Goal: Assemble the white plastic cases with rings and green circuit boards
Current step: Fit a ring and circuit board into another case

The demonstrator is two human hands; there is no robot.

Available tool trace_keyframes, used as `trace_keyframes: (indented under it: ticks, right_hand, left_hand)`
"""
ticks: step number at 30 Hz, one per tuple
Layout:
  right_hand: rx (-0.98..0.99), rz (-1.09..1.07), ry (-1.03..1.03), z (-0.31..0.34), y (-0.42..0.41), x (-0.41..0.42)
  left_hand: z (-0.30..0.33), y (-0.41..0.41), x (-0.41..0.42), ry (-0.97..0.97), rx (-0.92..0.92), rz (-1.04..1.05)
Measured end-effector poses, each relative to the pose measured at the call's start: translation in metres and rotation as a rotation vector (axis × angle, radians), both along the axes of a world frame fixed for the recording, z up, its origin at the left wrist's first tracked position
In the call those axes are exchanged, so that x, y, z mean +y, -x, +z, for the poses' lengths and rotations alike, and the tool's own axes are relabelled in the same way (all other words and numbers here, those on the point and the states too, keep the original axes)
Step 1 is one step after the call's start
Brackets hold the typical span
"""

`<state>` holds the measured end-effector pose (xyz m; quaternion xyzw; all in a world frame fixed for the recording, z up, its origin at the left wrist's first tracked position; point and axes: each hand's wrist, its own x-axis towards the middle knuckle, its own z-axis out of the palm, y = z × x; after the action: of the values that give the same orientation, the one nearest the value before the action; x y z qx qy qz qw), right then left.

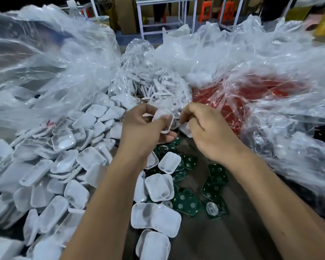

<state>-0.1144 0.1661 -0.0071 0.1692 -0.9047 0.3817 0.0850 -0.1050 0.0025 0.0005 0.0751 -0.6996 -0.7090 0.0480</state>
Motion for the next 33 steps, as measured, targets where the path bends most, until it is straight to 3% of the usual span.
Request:
trace_keyframes:
  ticks: [3, 8, 11, 13, 15, 18, 22, 29, 33]
  right_hand:
    - [0.108, -0.079, 0.066, 0.004, -0.003, -0.001]
    - [0.345, -0.455, 0.082, 0.043, 0.011, 0.032]
    - [0.262, -0.725, -0.115, 0.062, 0.031, 0.072]
    - [0.064, -0.847, -0.256, 0.061, 0.041, 0.090]
    - [-0.111, -0.821, -0.397, 0.054, 0.044, 0.088]
    - [-0.130, -0.703, -0.521, 0.044, 0.050, 0.080]
    - [-0.096, -0.689, -0.441, 0.043, 0.052, 0.079]
    - [0.246, -0.795, -0.189, 0.063, 0.035, 0.080]
    - [0.490, -0.595, -0.107, 0.084, 0.019, 0.068]
  left_hand:
    - [-0.010, -0.001, 0.003, 0.060, 0.031, -0.103]
    - [-0.010, 0.000, 0.010, 0.068, 0.065, -0.221]
    - [-0.009, -0.002, 0.013, 0.054, 0.043, -0.258]
    - [-0.009, -0.004, 0.013, 0.047, 0.037, -0.286]
    - [-0.008, -0.004, 0.013, 0.033, 0.029, -0.300]
    - [-0.007, -0.005, 0.013, 0.021, 0.007, -0.305]
    - [-0.006, -0.006, 0.014, -0.022, -0.021, -0.307]
    - [-0.004, -0.004, 0.009, 0.059, 0.029, -0.169]
    - [-0.002, -0.001, 0.007, -0.003, -0.006, -0.050]
